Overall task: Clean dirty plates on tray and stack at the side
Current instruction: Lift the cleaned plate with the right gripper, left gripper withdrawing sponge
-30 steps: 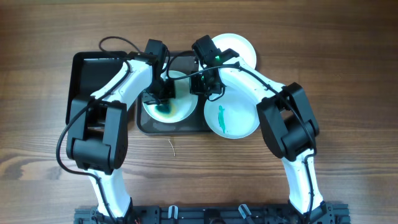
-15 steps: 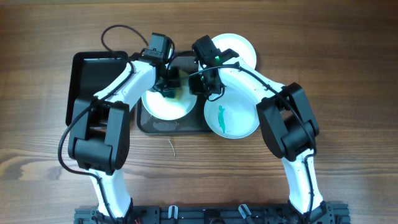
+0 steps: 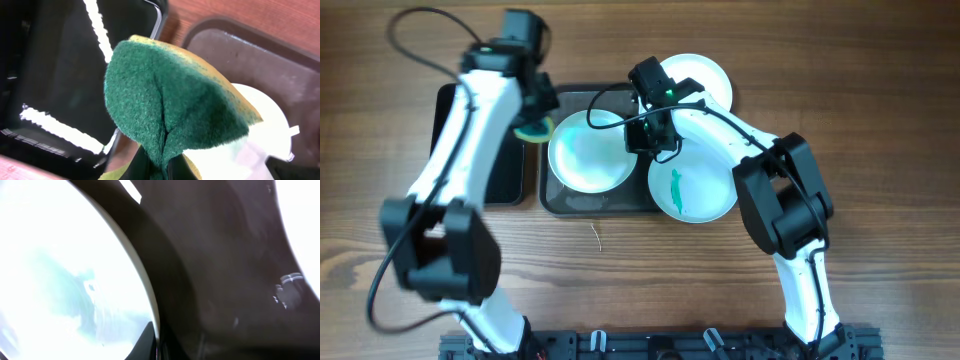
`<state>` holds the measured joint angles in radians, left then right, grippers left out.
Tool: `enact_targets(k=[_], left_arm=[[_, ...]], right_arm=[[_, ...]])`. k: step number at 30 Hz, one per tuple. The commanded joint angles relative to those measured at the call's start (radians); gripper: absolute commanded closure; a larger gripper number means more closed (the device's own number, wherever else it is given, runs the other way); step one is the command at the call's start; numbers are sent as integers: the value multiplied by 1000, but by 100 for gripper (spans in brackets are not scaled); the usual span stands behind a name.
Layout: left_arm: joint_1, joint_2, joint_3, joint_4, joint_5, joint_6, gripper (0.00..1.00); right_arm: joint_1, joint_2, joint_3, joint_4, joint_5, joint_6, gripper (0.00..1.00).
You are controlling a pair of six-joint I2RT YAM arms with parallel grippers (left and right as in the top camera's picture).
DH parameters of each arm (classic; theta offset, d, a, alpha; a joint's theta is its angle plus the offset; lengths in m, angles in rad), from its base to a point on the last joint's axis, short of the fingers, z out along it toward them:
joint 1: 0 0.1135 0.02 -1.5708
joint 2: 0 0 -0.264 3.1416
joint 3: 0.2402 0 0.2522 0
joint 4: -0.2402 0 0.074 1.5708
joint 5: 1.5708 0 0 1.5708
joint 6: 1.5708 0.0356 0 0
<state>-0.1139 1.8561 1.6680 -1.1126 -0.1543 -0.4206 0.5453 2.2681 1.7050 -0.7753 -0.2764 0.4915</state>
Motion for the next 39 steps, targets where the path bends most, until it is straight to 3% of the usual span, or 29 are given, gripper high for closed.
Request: enact_targets(k=[1,3,12,17,26,29,39], left_arm=[[68,-40,13,-58,78,77,96],[95,-39,6,-66,78,77,96],[180,-37,-14,-43,76,77,96],[182,-37,-14,-43,76,77,96],[182,-36,-14,-43,80,77,96],[182,-37,-14,-43,80,77,96],[182,-37,-14,-43,87,77,96]], right_arm=[[2,-59,-9,-58,149,-55,96],[12,-116,-9,-70,242,-72,96],[212,-327,-9,-77,1062,-147,96],[318,-334,-9,-56,1258,-238,96],[468,-334,-9,-5,1720,-245,96],[498,-334,-9,37,1797,-315,96],[516,-335,-9,224,1796,-552,96]])
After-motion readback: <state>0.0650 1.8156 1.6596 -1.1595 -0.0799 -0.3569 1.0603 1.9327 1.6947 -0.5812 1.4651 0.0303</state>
